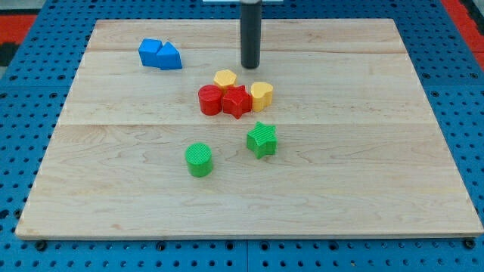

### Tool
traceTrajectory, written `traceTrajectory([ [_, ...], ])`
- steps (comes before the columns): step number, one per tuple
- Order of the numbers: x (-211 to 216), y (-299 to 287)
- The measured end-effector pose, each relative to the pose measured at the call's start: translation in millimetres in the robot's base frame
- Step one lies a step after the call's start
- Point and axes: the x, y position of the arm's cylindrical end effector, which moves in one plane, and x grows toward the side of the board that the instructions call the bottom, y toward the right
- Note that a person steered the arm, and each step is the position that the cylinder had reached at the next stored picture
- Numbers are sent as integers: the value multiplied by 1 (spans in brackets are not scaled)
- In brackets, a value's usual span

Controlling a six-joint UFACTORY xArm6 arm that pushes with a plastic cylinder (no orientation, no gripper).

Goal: Move the blue triangle down a bit

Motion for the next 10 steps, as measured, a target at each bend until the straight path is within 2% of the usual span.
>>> traceTrajectory([
  [1,26,-80],
  [2,18,-15],
  [4,13,0],
  [6,-2,-38],
  [7,-28,-80],
  [8,-28,-123],
  [9,7,-123],
  [10,7,-123],
])
